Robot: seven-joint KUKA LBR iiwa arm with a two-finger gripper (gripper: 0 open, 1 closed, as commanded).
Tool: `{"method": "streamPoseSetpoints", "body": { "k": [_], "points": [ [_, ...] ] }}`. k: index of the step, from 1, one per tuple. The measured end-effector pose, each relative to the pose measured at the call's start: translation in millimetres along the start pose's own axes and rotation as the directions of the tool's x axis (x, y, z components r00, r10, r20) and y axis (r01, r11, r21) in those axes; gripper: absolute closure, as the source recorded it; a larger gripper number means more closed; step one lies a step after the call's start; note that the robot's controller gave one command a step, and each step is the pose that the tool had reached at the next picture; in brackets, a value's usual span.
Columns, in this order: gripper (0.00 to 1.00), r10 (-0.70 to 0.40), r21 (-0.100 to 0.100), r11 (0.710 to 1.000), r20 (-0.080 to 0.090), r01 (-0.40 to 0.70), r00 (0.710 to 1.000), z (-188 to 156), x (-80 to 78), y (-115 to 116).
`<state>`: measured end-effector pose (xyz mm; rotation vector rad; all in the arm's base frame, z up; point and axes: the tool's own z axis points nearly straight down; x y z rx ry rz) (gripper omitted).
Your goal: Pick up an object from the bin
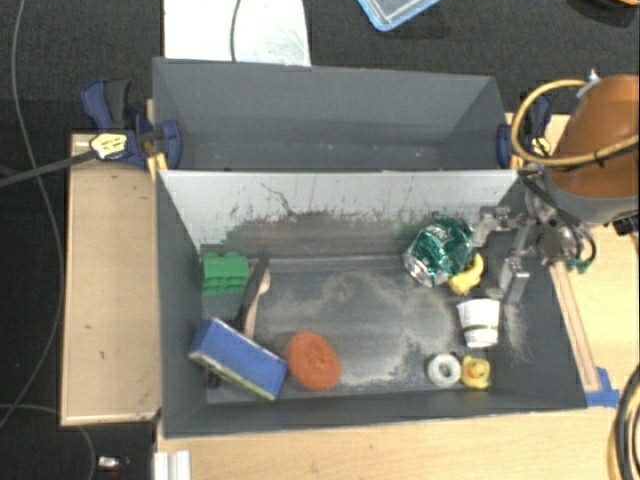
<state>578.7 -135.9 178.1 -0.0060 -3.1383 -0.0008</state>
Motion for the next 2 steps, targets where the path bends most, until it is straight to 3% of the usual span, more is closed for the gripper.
{"method": "streamPoseSetpoints", "body": {
  "k": [1, 2],
  "points": [
    [0.0, -0.004, 0.001, 1.0, 0.007, 0.004, 1.0, -4, -1.9, 0],
    [0.0, -0.355, 0.005, 0.935, 0.008, 0.355, 0.935, 44, -3.3, -14]
  ]
}}
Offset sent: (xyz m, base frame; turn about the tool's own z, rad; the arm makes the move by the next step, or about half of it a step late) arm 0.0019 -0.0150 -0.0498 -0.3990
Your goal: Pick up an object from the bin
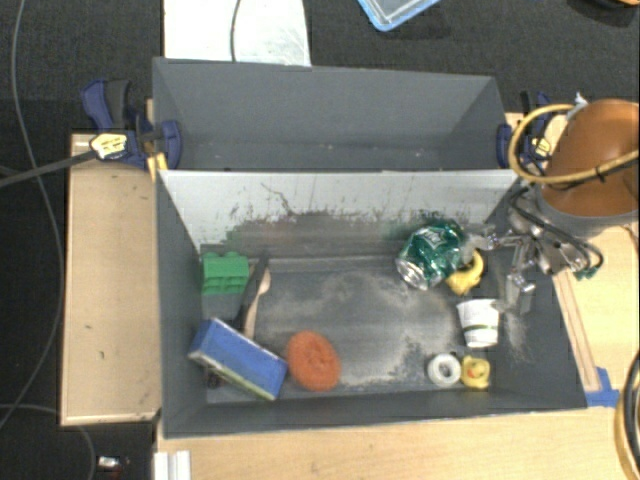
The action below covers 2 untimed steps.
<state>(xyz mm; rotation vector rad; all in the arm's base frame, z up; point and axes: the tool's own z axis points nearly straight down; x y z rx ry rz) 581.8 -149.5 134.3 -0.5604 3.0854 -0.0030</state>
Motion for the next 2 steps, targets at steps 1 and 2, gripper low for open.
{"method": "streamPoseSetpoints", "body": {
  "k": [1, 2],
  "points": [
    [0.0, -0.066, -0.002, 0.998, -0.002, 0.066, 0.998, 14, 2.3, -1],
    [0.0, -0.426, 0.0, 0.905, 0.001, 0.426, 0.905, 3, 7.0, 5]
  ]
}}
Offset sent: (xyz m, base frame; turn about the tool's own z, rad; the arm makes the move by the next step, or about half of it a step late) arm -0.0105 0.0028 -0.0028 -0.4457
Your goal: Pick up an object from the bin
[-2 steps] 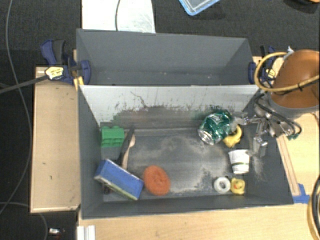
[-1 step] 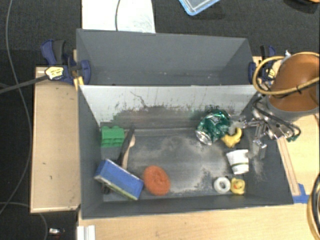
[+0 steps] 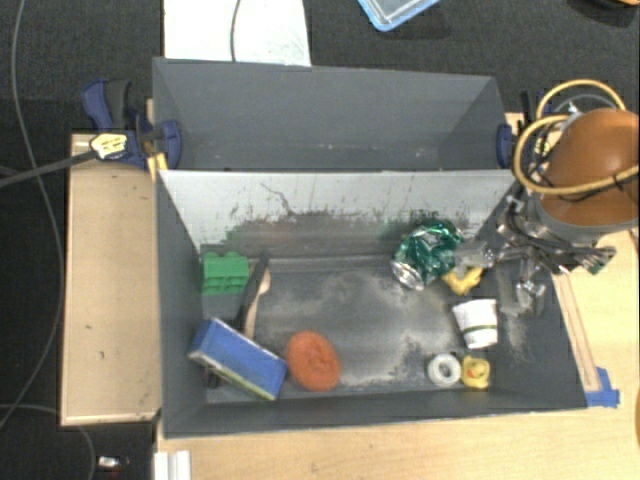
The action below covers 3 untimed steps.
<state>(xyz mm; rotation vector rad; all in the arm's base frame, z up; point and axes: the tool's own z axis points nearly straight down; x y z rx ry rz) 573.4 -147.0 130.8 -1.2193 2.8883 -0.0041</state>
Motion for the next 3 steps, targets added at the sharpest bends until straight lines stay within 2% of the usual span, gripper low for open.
{"method": "streamPoseSetpoints", "body": {
  "k": [1, 2, 3],
  "points": [
    [0.0, -0.081, -0.014, 0.997, 0.011, 0.081, 0.997, 60.9, -9.4, 5.6],
    [1.0, -0.4, 0.001, 0.916, 0.013, 0.4, 0.916, 59.4, -4.6, 3.7],
    [1.0, -0.4, 0.001, 0.917, 0.013, 0.4, 0.917, 59.4, -4.6, 3.7]
  ]
}}
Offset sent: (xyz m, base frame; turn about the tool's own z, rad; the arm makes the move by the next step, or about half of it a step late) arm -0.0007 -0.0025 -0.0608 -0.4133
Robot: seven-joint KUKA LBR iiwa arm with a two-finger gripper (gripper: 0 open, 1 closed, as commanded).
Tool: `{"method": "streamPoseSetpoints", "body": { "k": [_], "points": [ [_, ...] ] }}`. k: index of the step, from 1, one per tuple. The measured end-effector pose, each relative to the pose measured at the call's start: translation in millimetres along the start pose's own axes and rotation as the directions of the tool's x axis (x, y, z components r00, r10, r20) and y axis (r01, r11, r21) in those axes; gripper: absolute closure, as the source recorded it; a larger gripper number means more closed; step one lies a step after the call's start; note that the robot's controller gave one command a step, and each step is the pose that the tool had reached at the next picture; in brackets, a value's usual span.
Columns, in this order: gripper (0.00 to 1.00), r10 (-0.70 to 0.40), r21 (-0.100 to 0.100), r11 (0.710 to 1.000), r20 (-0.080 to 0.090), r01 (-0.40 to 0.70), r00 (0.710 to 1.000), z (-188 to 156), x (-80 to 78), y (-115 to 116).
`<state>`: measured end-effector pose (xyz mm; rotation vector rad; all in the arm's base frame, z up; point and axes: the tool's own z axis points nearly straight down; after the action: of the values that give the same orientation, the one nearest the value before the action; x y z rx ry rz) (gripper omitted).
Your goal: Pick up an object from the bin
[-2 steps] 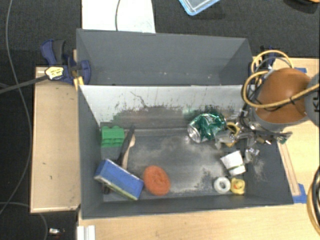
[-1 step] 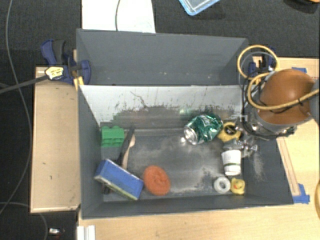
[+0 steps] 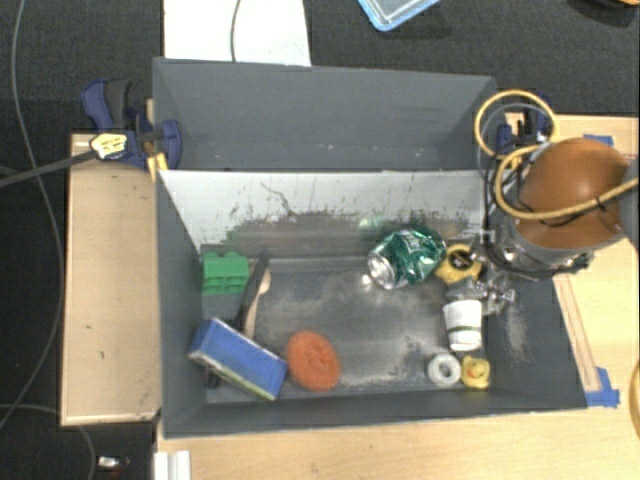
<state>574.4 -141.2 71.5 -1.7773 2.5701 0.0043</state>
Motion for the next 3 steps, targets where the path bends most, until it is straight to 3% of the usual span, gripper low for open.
{"method": "streamPoseSetpoints", "body": {
  "k": [3],
  "points": [
    [1.0, 0.008, 0.005, 1.0, 0.0, -0.008, 1.0, -53, -0.2, -1]
  ]
}}
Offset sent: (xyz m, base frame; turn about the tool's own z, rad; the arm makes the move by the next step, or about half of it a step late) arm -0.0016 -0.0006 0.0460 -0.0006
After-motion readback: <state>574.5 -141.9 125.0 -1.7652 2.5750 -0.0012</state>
